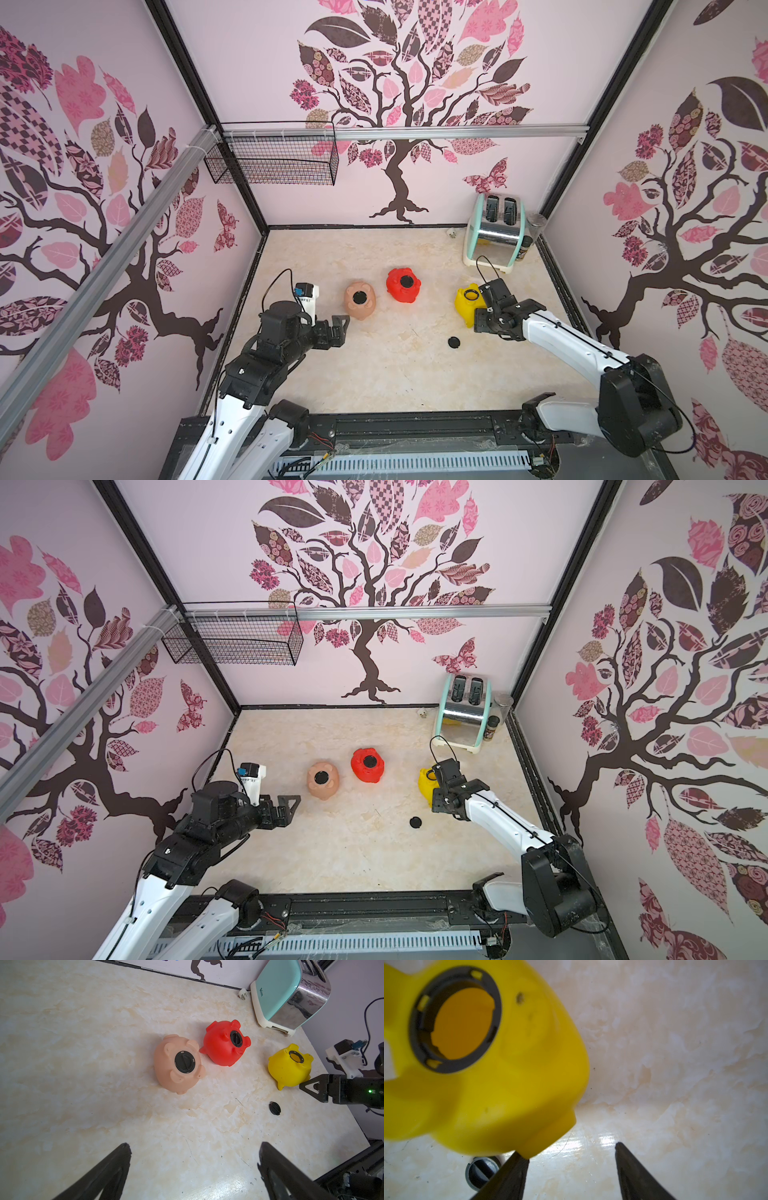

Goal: Close piggy banks
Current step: Adjust the piggy bank at the center of the board.

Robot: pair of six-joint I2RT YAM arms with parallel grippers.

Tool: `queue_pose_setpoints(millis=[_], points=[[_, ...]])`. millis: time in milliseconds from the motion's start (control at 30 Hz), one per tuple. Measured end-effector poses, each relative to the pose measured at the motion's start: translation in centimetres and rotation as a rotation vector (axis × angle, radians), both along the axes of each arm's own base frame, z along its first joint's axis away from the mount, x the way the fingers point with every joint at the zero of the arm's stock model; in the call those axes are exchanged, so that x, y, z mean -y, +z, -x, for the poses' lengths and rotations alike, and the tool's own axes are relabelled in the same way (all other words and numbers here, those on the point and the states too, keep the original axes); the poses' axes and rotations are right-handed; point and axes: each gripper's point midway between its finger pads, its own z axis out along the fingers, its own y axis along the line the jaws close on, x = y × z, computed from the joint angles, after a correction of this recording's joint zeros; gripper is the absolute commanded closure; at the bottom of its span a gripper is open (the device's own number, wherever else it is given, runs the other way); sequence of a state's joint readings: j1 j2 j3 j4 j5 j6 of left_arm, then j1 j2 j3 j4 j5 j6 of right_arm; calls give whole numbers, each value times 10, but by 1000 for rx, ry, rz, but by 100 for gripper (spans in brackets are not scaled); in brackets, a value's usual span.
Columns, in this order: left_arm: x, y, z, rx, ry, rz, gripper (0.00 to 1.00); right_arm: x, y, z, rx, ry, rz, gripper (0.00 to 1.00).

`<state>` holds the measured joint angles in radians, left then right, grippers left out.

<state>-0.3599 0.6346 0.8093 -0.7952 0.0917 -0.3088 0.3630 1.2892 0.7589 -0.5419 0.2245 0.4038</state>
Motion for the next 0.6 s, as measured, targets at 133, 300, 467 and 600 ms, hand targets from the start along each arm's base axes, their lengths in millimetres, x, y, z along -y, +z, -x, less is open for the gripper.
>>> queue_pose_setpoints(millis=[133,300,467,600], points=[[0,0,0,0,-1,1,2,5,1,-1,4,-13,15,30],[1,0,0,-1,-4,2,2,15,1,-3,11,-45,31,30],[1,0,1,-1,-8,4,2,26,0,-5,9,-85,38,30],[2,0,1,-2,-8,5,2,32,-5,-7,-5,-111,38,30]])
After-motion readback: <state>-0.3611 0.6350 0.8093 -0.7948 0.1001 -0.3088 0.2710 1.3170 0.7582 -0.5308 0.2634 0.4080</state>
